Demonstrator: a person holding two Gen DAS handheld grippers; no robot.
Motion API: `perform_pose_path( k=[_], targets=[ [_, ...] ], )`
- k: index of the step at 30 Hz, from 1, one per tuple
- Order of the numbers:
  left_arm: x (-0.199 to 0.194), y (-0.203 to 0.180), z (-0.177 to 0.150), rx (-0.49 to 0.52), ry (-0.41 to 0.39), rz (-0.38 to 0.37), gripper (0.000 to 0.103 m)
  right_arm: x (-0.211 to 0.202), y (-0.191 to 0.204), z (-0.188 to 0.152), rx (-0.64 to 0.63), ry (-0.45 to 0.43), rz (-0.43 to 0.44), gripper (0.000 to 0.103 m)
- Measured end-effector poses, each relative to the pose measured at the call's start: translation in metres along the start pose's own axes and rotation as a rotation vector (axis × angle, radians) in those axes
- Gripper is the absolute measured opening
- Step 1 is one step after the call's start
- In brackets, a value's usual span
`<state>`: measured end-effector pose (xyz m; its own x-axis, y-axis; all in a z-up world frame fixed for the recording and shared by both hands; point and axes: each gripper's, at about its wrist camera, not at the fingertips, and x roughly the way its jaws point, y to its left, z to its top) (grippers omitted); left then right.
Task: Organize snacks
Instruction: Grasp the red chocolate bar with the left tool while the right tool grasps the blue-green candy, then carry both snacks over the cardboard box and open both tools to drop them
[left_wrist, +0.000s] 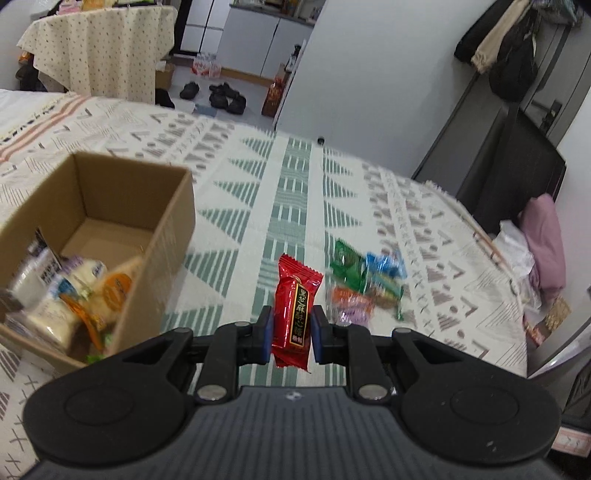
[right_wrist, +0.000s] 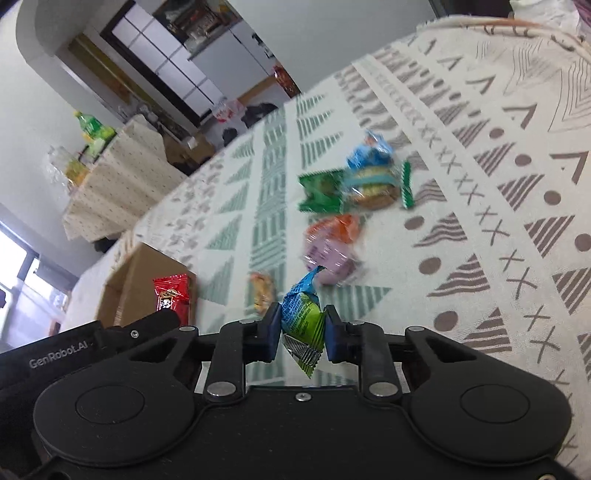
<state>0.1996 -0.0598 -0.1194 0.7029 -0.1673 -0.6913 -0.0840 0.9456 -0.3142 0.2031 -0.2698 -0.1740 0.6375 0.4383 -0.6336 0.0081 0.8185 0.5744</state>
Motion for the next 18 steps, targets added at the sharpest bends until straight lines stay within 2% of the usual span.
perform_pose_path(
  k=[8,18],
  targets=[
    [-0.024,0.016,0.019,-0.051,-0.06,-0.024,0.02,-0.025,0.038,0.01,-0.011,-0.077,0.056,0.024],
    [-0.047,0.047,0.037,-0.122,-0.103,-0.013,0.02,-0.04,0.09,0.022,-0.069,-0.146,0.108,0.024]
  ],
)
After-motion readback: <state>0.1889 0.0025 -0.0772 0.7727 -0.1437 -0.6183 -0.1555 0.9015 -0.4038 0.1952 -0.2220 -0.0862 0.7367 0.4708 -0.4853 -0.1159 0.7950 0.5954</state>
